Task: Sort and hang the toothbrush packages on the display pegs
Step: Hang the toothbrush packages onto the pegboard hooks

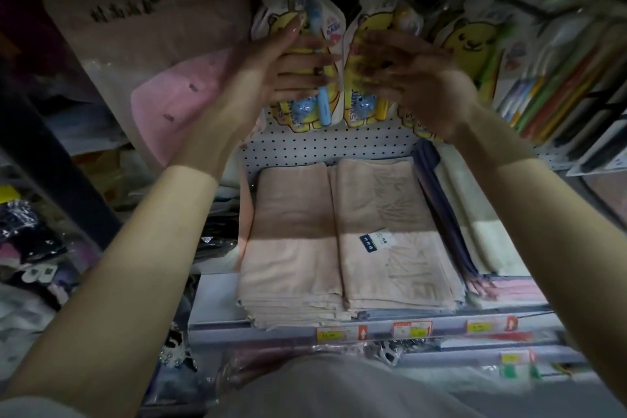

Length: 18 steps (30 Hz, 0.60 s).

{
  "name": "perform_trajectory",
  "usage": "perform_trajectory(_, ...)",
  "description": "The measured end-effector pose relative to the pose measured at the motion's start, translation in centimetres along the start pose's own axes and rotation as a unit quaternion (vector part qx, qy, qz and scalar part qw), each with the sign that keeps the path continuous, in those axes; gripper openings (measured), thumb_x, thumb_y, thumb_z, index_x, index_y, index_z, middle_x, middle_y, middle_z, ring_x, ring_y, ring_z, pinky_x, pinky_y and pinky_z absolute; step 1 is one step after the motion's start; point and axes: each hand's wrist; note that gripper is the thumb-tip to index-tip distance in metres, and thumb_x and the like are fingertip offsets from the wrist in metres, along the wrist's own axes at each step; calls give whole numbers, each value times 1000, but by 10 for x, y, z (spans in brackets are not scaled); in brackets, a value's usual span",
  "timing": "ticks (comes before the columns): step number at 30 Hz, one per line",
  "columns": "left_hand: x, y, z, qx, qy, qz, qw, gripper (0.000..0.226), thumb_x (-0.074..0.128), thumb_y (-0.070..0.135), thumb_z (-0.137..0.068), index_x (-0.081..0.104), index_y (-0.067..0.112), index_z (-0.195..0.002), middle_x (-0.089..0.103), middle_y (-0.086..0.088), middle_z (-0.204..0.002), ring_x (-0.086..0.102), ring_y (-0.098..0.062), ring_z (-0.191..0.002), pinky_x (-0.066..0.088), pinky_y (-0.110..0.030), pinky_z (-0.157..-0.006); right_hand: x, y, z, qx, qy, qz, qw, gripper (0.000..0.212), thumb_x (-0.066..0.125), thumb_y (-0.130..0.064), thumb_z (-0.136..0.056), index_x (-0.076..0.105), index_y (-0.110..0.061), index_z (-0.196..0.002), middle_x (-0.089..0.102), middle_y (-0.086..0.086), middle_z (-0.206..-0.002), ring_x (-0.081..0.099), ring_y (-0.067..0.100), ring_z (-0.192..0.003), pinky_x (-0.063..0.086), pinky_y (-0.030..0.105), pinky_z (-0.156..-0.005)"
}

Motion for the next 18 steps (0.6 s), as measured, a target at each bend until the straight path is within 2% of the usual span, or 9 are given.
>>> perform_trajectory(5,7,-1,8,12,4,-11,1000,41,31,44,-101,61,23,-119,68,1,-122,66,-19,-108,48,-35,-93,1,-1,6,1,-10,-12,1000,49,48,2,-82,53,-8,-130,66,7,-123,62,29,-115,46,42,-104)
perform_trajectory(8,11,-4,12,14,39,16,999,41,35,41,-101,59,17,-122,68,-2,-121,66,-20,-108,49,-35,-92,-1,-2,16,-2,-18,-7,1000,52,48,4,-83,49,-3,-134,60,14,-132,58,31,-121,42,46,-108)
perform_trajectory(11,19,-8,18,18,56,38,998,40,42,42,-95,61,14,-118,70,-4,-116,67,-20,-104,52,-34,-89,-7,-2,32,-9,-21,-23,999,45,49,3,-79,58,-6,-122,67,11,-121,60,32,-117,43,49,-107)
perform_trajectory(13,31,-10,22,20,60,47,997,39,50,41,-89,64,13,-112,72,-6,-109,69,-20,-97,54,-31,-81,-14,-3,44,-14,-27,-20,999,40,50,4,-76,62,-10,-113,70,8,-116,62,30,-113,46,46,-102)
perform_trajectory(15,50,-11,22,19,58,58,996,39,53,37,-89,64,8,-113,72,-9,-107,70,-20,-94,55,-30,-78,-26,-6,57,-16,-37,-2,999,41,48,6,-76,64,-10,-111,70,8,-117,64,28,-111,49,42,-98)
perform_trajectory(18,78,-11,19,10,49,62,997,36,54,32,-94,64,6,-117,71,-10,-110,69,-24,-97,56,-34,-83,-47,-11,71,-9,-47,22,999,48,46,7,-76,61,-12,-118,68,8,-121,64,30,-112,48,44,-100)
Point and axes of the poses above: each hand's wrist, its own z-axis away from the middle knuckle, its own x-axis out of the palm, y = z × x
